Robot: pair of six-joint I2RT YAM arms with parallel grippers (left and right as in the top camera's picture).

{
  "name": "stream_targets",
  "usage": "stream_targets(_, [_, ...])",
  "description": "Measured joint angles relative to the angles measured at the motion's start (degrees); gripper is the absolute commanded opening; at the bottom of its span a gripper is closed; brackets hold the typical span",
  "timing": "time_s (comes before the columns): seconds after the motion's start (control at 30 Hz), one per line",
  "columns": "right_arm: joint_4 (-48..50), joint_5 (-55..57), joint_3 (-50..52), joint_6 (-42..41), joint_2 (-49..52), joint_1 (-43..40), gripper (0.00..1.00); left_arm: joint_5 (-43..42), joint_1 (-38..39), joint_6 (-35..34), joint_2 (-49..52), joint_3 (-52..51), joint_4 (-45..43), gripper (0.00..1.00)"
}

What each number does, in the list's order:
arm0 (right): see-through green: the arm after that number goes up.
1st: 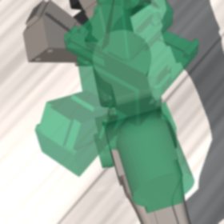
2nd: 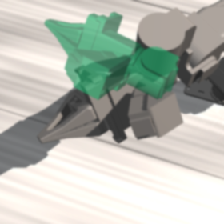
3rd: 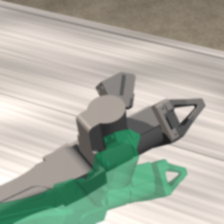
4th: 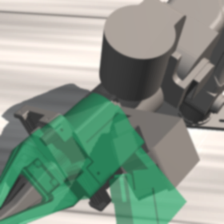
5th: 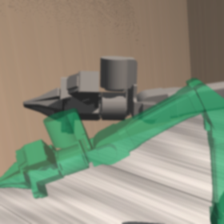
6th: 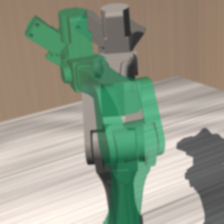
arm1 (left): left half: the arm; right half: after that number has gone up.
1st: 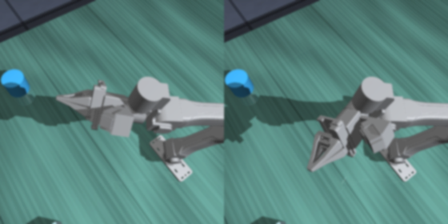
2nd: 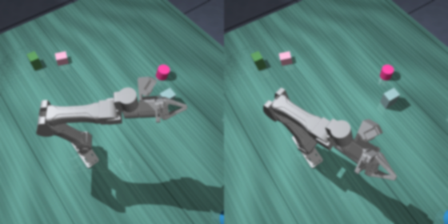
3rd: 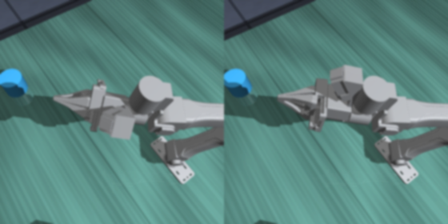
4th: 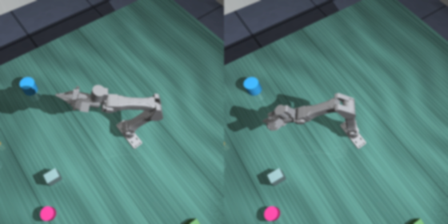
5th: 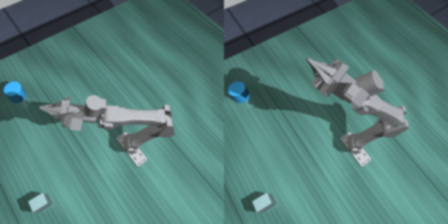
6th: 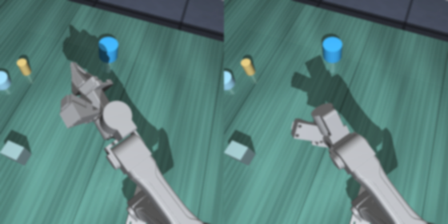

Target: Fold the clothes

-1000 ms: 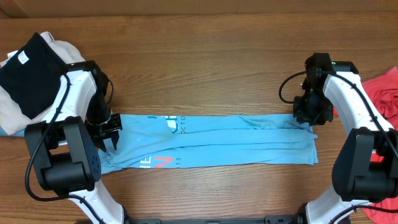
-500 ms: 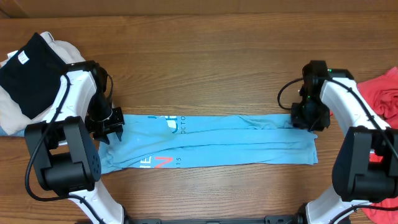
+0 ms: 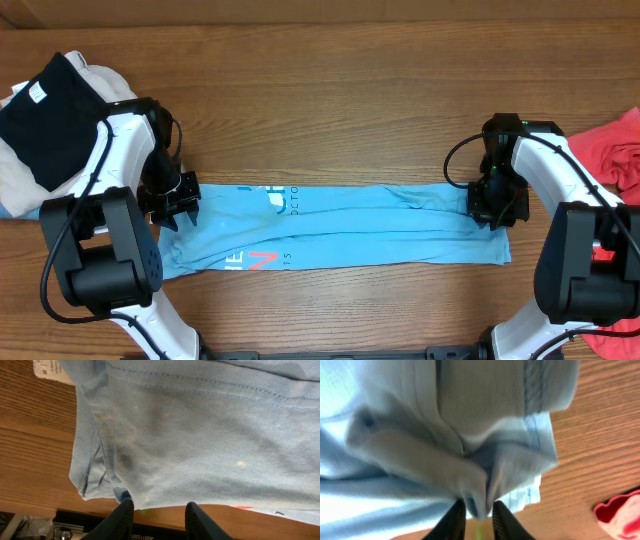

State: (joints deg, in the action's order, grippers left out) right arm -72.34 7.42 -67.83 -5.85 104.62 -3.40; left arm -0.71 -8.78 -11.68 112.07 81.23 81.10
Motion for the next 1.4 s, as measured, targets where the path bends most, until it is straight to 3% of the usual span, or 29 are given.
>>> stream_targets(0.13, [-0.9,0.1,0.0,0.0,0.0,0.0,0.24,-0.1,0.0,0.0,0.0,0.0,0.0,0.37])
stream_targets(0.23, [-1.0,0.0,0.0,-0.1,0.0,0.0,0.18,-0.1,0.0,0.0,0.0,0.0,0.0,0.37])
stream_targets(0.43, [0.2,0.1,0.0,-0.2,0.0,0.0,0.19,-0.1,0.0,0.0,0.0,0.0,0.0,0.38])
stream_targets(0.67, [2.8,-1.3,-3.8,-2.9,0.0,-2.8,0.32,-0.2,0.0,0.0,0.0,0.0,0.0,0.49])
stream_targets(0.8, [2.7,-5.4,-4.2,-0.7,-0.1,-7.7,0.43,-0.2,0.0,0.0,0.0,0.0,0.0,0.49])
stream_targets(0.93, [1.9,-10.9,-4.2,2.8,-0.1,-13.7,0.72,-0.2,0.0,0.0,0.0,0.0,-0.5,0.5])
stream_targets(1.13, [1.6,-16.4,-4.1,9.3,-0.2,-16.7,0.92,-0.2,0.0,0.0,0.0,0.0,-1.0,0.51])
stream_targets(1.23, [4.1,-17.7,-2.9,11.3,-0.2,-16.4,0.96,-0.2,0.0,0.0,0.0,0.0,-1.0,0.51])
stream_targets(1.4, [9.1,-18.8,2.1,12.6,-0.2,-16.3,0.93,-0.2,0.0,0.0,0.0,0.0,-1.0,0.52])
